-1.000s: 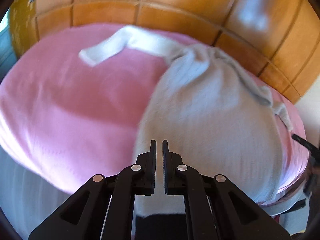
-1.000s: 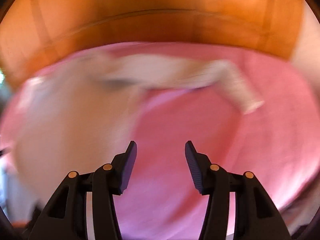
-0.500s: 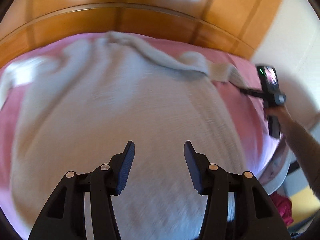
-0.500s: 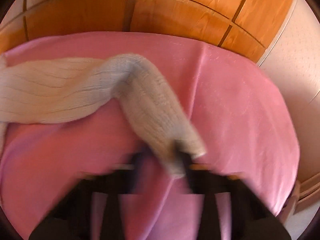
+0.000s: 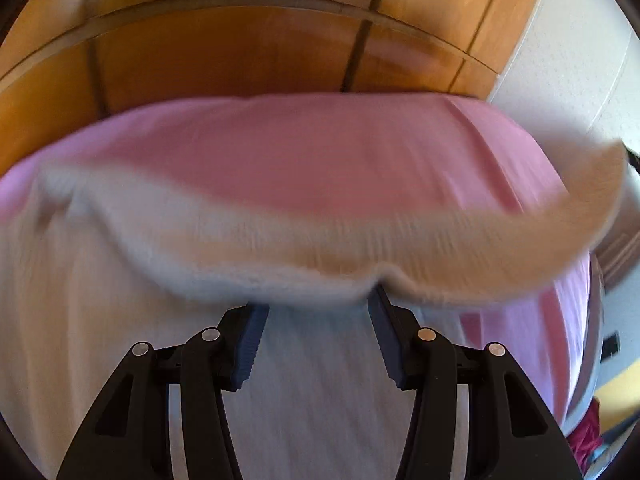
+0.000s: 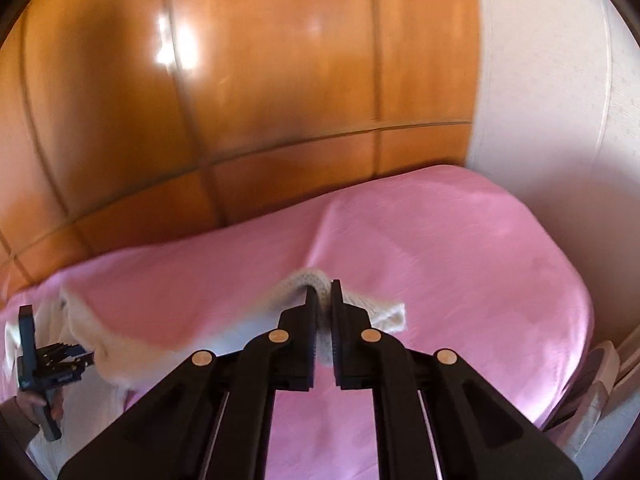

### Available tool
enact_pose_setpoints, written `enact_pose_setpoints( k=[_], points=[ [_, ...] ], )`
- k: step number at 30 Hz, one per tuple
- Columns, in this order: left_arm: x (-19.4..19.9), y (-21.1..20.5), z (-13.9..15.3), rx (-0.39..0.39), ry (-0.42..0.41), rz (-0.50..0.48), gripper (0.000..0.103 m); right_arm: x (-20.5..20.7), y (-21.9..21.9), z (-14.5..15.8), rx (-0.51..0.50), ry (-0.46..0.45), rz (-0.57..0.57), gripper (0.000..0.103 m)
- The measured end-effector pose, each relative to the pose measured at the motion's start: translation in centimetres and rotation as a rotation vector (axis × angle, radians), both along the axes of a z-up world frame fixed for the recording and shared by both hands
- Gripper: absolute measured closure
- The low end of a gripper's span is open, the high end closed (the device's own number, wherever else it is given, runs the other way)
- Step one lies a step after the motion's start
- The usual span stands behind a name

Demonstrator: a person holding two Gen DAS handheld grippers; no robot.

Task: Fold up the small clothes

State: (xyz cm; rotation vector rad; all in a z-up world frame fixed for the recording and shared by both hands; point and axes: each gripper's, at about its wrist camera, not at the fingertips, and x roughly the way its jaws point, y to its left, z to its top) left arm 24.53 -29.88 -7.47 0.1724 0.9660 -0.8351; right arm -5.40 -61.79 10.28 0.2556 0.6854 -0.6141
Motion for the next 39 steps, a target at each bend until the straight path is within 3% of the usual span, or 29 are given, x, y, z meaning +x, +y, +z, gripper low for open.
enact_pose_setpoints(
  k=[4,6,8,9,12,16,18,21,23,24,25,28,30,33,35,37,39],
  points=[
    [5.5,-3.9,1.0,0.058,-0.09,0.139,0.053,3.0,-5.9,-2.1,0.079,0.018,-0.09,0.097],
    [7.2,-4.3,1.5,0.078,-0.087,0.178,0.053,4.6,-6.9,-3.7,0.071,0.057,-0.112,0.092],
    [7.0,-3.2,2.5,0.069,-0.12,0.199,0.053,4.9,-7.6,-5.0,0.055,0.078,-0.154,0.048],
    [6.5,-2.3,3.1,0.052,-0.128,0.194,0.053,4.5,-7.1,-5.3,0.076,0.053,-0.152,0.047],
    [4.1,1.7,3.5,0.042,-0.123,0.202,0.053,4.0,-3.3,-7.5,0.196,0.029,-0.009,0.047],
    [-0.9,8.6,2.1,0.029,-0.073,0.231,0.053,4.1,7.3,-13.5,0.536,0.056,0.352,0.049],
    [-3.4,12.4,1.2,0.044,-0.05,0.265,0.053,4.1,12.0,-16.0,0.656,0.08,0.457,0.051],
    [-7.5,18.6,0.2,0.042,0.005,0.334,0.053,4.0,19.4,-19.6,0.825,0.089,0.56,0.054],
    [-10.2,21.8,-0.5,0.021,0.04,0.396,0.053,4.0,22.0,-20.7,0.885,0.084,0.578,0.064],
    [-11.7,23.8,-0.6,0.012,0.046,0.427,0.053,4.0,23.5,-21.0,0.89,0.089,0.585,0.069],
    [-12.6,24.8,-0.5,0.01,0.043,0.445,0.053,4.2,24.7,-21.2,0.891,0.101,0.595,0.087],
    [-15.6,28.3,-0.7,-0.012,0.055,0.493,0.053,3.9,26.3,-19.4,0.799,0.117,0.572,0.092],
    [-17.1,29.5,-1.1,-0.033,0.079,0.509,0.052,2.9,26.1,-17.0,0.732,0.091,0.576,0.093],
    [-19.7,29.7,-1.8,-0.074,0.107,0.486,0.052,1.2,26.8,-13.0,0.504,0.124,0.545,0.094],
    [-20.5,29.9,-1.4,-0.104,0.119,0.453,0.052,1.1,26.9,-13.5,0.386,0.228,0.496,0.094],
    [-20.6,30.8,-0.3,-0.196,0.153,0.424,0.051,1.3,27.3,-15.7,0.318,0.326,0.446,0.092],
    [-20.1,32.2,1.1,-0.236,0.13,0.456,0.052,1.1,26.8,-16.9,0.317,0.344,0.412,0.082]
  ],
)
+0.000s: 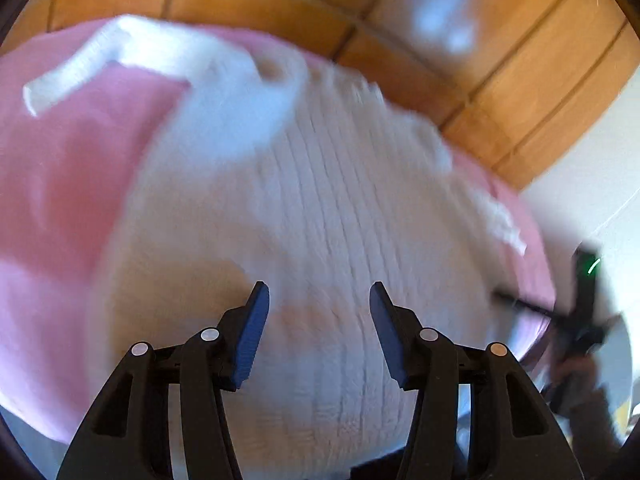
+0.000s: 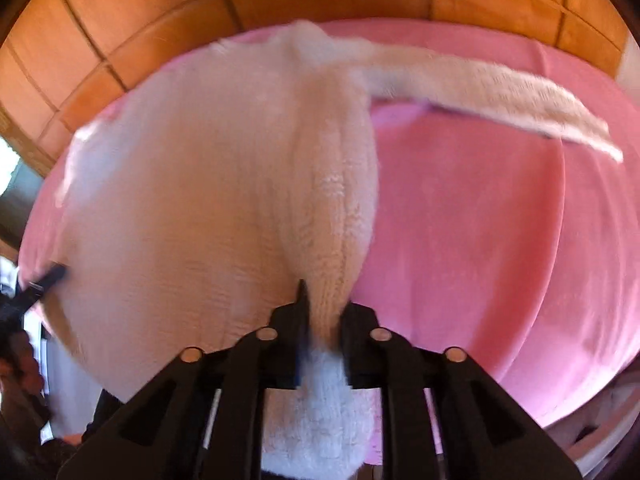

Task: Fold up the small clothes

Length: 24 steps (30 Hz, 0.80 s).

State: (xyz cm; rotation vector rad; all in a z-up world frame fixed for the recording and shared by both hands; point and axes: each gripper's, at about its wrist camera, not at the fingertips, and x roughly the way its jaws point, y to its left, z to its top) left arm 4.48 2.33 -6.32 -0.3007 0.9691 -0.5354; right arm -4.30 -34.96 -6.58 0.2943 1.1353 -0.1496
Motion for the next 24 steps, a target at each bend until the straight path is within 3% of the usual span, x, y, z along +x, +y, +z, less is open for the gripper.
enact_pose_setpoints(
  k=[1,2,3,6,7,11,15,17,19,20,21,24],
  points=[
    [0.6,1.8,1.0,-0.007,-0.026,0.044,0.051,-0.1,0.2,0.2,-0.002,-0.018,-0.021,0.063],
    [1.2,3.6,1.8,-0.007,-0.048,0.089,0.045,-0.3,0.3,0.6,-0.006,-0.037,-0.036,0.044],
    [2.0,5.4,2.4,0.006,-0.072,0.139,0.037,-0.4,0.3,1.1,-0.013,-0.059,-0.047,0.04],
    [5.3,11.7,3.6,0.137,-0.124,0.344,0.036,0.2,1.8,3.0,-0.038,-0.114,-0.012,0.031],
    [6.9,14.1,3.7,0.158,-0.11,0.41,0.036,0.8,2.8,3.4,-0.03,-0.131,0.014,0.023],
    [12.6,21.2,2.6,0.085,-0.008,0.585,0.036,3.8,6.6,2.5,0.058,-0.135,0.154,0.019],
    [18.2,24.6,-0.1,0.032,0.107,0.635,0.036,6.5,9.1,0.3,0.116,-0.099,0.22,0.019],
    [19.4,24.9,-1.4,0.03,0.152,0.643,0.036,7.6,10.5,-0.9,0.106,-0.088,0.23,0.014],
    [20.6,24.6,-2.7,0.016,0.186,0.633,0.05,8.2,11.0,-1.4,0.068,-0.092,0.238,0.008],
    [20.9,24.3,-2.8,0.044,0.182,0.629,0.066,8.4,11.2,-1.7,0.058,-0.092,0.242,0.005],
    [21.2,23.9,-2.8,0.07,0.168,0.615,0.093,8.6,11.4,-1.8,0.049,-0.094,0.243,0.003],
    [20.6,23.4,-1.3,0.083,0.103,0.574,0.098,8.5,11.7,-2.7,0.006,-0.091,0.265,0.002]
  ],
)
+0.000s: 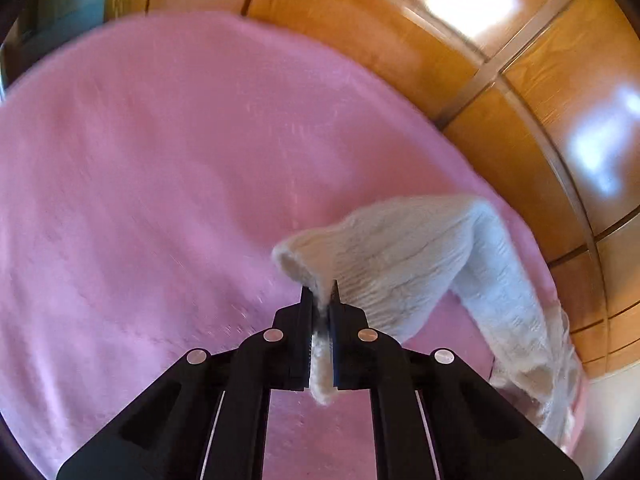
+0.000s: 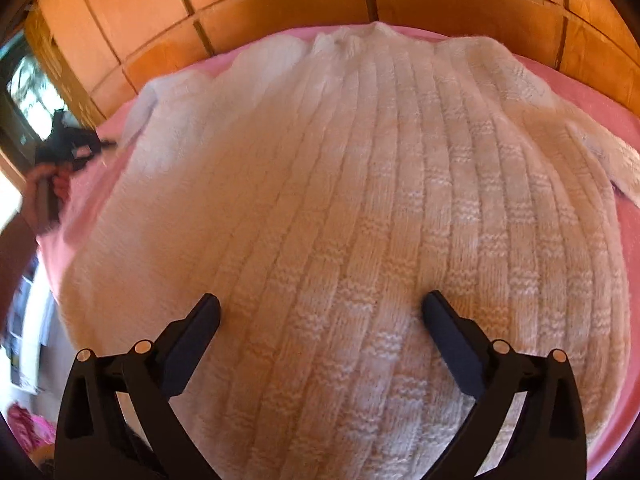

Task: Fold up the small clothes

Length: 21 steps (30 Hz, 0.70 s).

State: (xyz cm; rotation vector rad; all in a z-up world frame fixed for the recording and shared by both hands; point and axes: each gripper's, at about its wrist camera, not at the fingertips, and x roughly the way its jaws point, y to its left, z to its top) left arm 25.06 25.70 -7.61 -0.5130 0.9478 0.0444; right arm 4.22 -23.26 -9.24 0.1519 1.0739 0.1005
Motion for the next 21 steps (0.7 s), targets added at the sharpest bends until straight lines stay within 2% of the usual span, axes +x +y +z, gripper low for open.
enact_pose_setpoints(
  k=[6,9,11,12,14,16,19,21],
  points=[
    [-5.0,5.9,7.5,0.112,-0.18,0.044,0.098,-0.1,-0.1,-0.3,0.004,-0.025,0.034,0.002],
    [-8.7,9.5,10.7,0.23,-0.221,0.086,0.098,-0.7,-0.2,-0.1,-0.017,-0.021,0.068,0.002],
    [-11.3,11.4,11.2,0.313,-0.189,0.113,0.098,-0.4,0.0,-0.2,-0.013,-0.023,0.066,0.002],
    [-12.9,12.3,10.6,0.359,-0.146,0.114,0.098,-0.3,0.0,-0.2,-0.016,-0.023,0.068,0.002],
    [-14.1,12.5,9.0,0.415,-0.068,0.092,0.098,-0.1,0.1,-0.2,-0.026,-0.022,0.075,0.002],
    [-15.5,12.0,6.0,0.486,0.042,0.058,0.098,-0.1,0.1,-0.1,-0.033,-0.016,0.081,0.002],
    [-16.5,11.4,3.2,0.529,0.143,0.068,0.094,0.4,0.1,0.2,-0.042,0.014,0.084,0.002],
    [-16.8,11.3,3.7,0.502,0.109,0.098,0.094,1.3,-0.1,1.2,-0.035,0.018,0.094,0.002]
  ],
)
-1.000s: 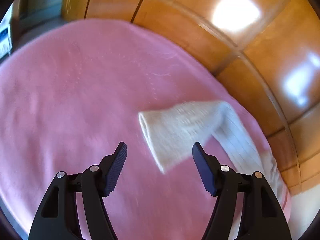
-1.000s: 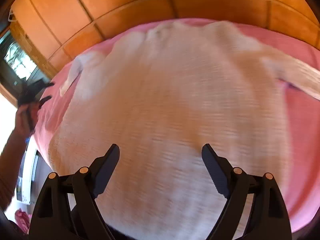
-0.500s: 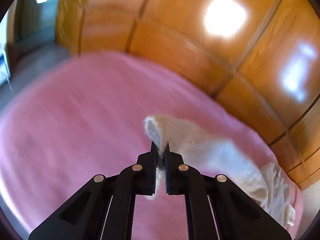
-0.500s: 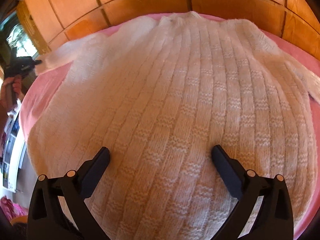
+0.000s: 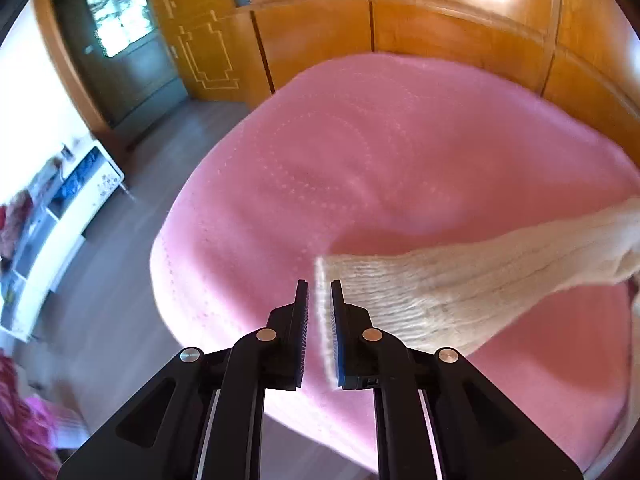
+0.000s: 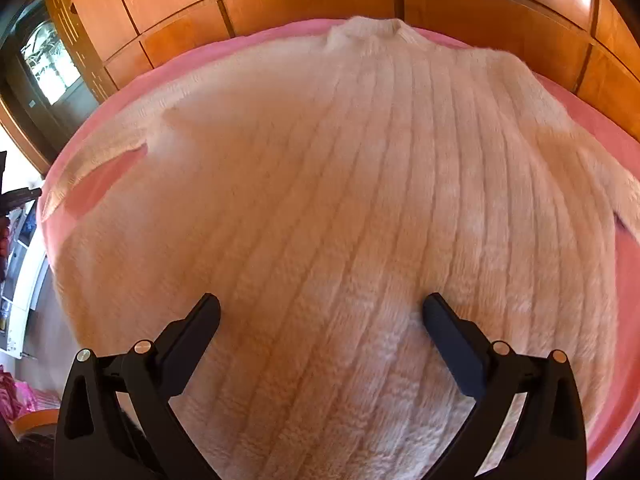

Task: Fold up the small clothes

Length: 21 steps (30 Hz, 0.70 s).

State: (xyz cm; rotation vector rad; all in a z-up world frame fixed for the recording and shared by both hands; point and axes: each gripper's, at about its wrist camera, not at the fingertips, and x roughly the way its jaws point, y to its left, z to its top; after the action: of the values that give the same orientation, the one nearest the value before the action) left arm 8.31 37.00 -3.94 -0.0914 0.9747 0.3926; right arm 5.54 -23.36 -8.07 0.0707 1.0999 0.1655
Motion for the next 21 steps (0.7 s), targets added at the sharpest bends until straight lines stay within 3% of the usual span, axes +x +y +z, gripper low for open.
enact_pose_setpoints(
  k=[2,4,5,6,8,10,13,16,19,21],
  points=[
    [0.0,-0.1,1.6,-0.061,-0.079,0.011,0.091,0.9,-0.1,1.5,-0.006,-0.03,-0.002,0.002],
    [1.5,-1.7,3.6,-0.094,-0.175,-0.018,0.066,2.4,-0.7,2.8,0.008,-0.064,-0.009,0.002],
    [2.3,-3.0,4.4,-0.114,-0.212,-0.07,0.048,3.2,-1.1,3.3,0.017,-0.076,-0.015,0.002],
    [3.5,-4.1,4.5,-0.129,-0.227,-0.116,0.043,4.2,-1.3,3.7,0.02,-0.088,-0.02,0.002],
    [5.9,-7.9,4.4,-0.158,-0.212,-0.257,0.043,6.7,-1.6,4.4,0.023,-0.112,-0.017,0.003],
    [9.2,-11.8,2.5,-0.177,-0.123,-0.398,0.043,9.5,-1.5,4.7,0.041,-0.118,-0.003,0.008],
    [13.4,-15.4,-0.6,-0.18,-0.02,-0.497,0.043,13.8,-0.8,5.5,0.086,-0.119,0.043,0.013],
    [16.2,-16.3,-2.9,-0.289,0.036,-0.564,0.043,18.2,1.1,5.8,0.115,-0.112,0.103,0.017],
    [17.2,-17.4,-4.0,-0.349,0.069,-0.648,0.044,22.3,3.9,5.3,0.102,-0.101,0.161,0.017],
    [17.2,-18.3,-4.7,-0.334,0.104,-0.714,0.044,24.8,5.7,4.6,0.082,-0.085,0.207,0.018]
  ],
)
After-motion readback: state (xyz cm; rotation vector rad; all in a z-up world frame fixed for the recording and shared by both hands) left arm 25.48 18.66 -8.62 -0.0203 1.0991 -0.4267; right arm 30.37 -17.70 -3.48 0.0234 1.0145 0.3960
